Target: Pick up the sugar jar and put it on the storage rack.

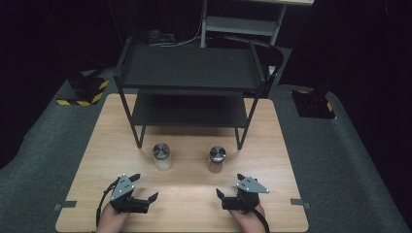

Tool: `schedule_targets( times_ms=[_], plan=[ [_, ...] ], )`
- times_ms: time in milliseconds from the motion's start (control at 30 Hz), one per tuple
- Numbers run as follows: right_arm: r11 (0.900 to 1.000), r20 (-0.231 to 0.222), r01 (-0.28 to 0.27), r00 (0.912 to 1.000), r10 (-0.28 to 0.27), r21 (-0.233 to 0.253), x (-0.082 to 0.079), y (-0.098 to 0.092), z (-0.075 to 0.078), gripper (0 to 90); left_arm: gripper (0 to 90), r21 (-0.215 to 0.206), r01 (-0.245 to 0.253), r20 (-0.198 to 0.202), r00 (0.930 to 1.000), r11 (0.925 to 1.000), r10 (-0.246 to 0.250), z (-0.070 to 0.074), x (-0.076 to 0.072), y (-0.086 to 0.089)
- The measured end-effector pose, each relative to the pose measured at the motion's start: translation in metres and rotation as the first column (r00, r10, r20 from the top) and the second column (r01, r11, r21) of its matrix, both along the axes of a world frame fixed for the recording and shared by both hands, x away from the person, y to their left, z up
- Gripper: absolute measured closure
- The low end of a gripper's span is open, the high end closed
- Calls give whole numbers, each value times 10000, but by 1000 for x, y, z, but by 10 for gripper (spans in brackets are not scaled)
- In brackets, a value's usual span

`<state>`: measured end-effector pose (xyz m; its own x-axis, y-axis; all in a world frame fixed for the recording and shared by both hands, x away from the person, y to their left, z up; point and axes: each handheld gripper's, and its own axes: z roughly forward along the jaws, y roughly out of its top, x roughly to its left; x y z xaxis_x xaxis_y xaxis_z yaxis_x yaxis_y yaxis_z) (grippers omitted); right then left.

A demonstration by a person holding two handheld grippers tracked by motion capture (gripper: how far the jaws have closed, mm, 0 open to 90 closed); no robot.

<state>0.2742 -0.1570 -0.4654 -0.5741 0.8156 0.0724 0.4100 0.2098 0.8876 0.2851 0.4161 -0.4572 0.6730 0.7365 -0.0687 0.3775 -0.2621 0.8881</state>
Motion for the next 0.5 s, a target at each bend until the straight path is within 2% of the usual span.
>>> schedule_targets(
  times_ms=[133, 267, 400, 500],
  plan=[
    [9996, 6, -46, 10000, 46, 261, 0, -5, -2, 1, 5, 9, 62, 130, 9999, 10000, -62, -1, -2, 1],
    [9998, -3, -176, 9998, 176, 108, 1, -6, -1, 1, 5, 153, 133, 43, 9999, 9998, -134, 1, -1, 0],
    [9998, -5, -180, 9998, 180, -49, 1, -3, 0, 1, 5, 165, -25, 0, 10000, 9999, 25, 1, -2, -1],
    [9994, -67, -332, 9994, 331, -88, 3, -4, 1, 1, 5, 390, -9, -30, 10000, 9992, 11, 4, -2, -5]
  ],
)
